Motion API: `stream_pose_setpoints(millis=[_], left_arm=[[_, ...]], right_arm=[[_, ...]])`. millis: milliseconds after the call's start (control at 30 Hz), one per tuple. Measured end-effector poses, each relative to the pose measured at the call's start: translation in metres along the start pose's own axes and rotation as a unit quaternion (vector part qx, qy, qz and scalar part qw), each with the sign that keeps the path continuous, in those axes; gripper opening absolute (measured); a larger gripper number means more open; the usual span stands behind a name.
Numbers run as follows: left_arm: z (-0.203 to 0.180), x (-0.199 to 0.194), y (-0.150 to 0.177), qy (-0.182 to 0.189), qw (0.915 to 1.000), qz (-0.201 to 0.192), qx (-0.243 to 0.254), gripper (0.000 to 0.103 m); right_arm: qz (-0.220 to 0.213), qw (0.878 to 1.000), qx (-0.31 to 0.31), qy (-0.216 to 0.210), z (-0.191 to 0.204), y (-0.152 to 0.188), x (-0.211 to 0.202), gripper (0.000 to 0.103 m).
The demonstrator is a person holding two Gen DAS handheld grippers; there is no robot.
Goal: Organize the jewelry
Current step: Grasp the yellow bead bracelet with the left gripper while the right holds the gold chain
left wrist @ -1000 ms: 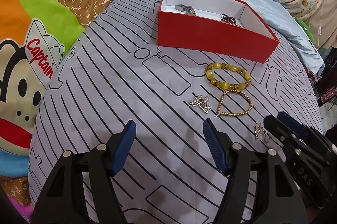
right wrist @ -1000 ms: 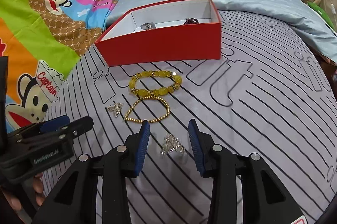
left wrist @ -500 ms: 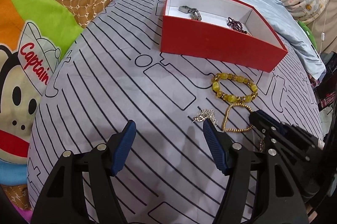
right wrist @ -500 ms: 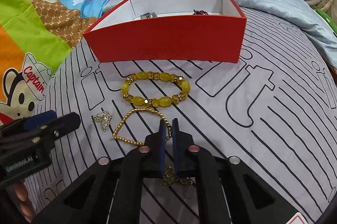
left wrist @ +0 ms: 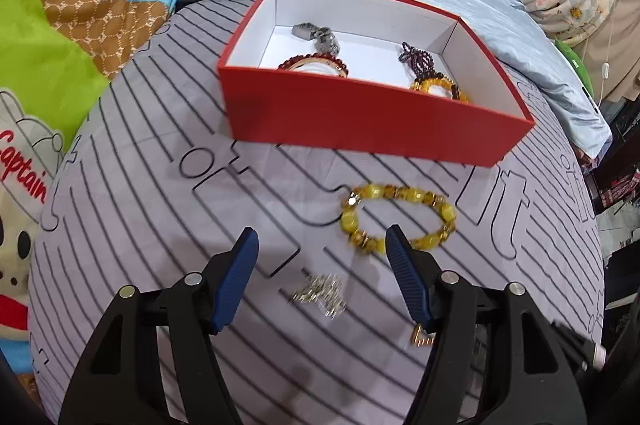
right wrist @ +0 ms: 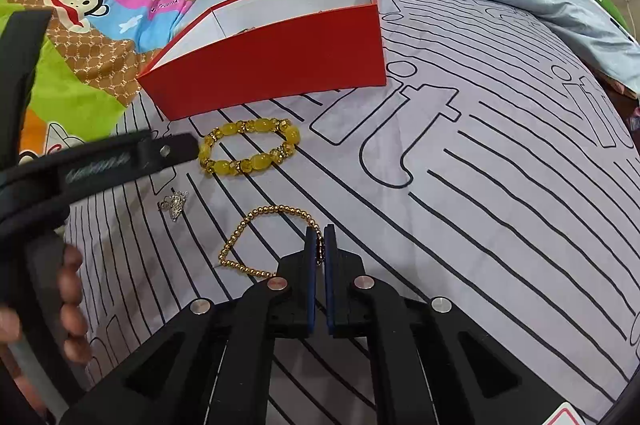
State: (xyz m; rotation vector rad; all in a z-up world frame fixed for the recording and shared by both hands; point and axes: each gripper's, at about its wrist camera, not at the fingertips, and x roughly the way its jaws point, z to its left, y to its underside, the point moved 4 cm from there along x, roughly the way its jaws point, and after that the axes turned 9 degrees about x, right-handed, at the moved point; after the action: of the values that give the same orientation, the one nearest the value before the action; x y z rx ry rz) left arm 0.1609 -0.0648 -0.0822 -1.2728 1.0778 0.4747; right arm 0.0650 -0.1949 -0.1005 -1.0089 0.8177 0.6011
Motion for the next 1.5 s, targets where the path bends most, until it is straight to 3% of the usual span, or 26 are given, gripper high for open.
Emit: stream_pose_setpoints(millis=[133,400,467,567,800,1500], left_arm=[[-0.007,0.013,-0.008,-0.006,1.0,-0.002,0.006,0.062],[-0.018,0.025,-0.008,-0.029,0.9989,-0.005,0.037,0.043],[-0.018,0.025,-0.009,-0.03,0.9988,-0.007,0.038,0.026],[-0.018,0.025,-0.01,-0.016,0.9991,-0.006,0.038,0.01],[-0.019,0.014,-0.009,0.003,0.9994,-0.011,0.033,0.009],[-0.035,-0.095,-0.01,0.055,0.9949,-0.07,0.048,0.009]], right_arm=[[0.002,1.0,0.005,-0.004,-0.002,0.001,-0.001,0.002],[0.004,1.0,0.01,-0.01,-0.004,0.001,-0.001,0.002],[0.005,1.0,0.012,-0.011,-0.004,0.0,-0.001,0.002],[0.007,1.0,0.016,-0.014,-0.004,-0.001,-0.001,0.002],[-0.008,1.0,0.019,-0.017,-0.004,-0.007,-0.015,0.002],[-0.088,0.995,0.003,-0.044,0.017,-0.034,-0.093,0.003]])
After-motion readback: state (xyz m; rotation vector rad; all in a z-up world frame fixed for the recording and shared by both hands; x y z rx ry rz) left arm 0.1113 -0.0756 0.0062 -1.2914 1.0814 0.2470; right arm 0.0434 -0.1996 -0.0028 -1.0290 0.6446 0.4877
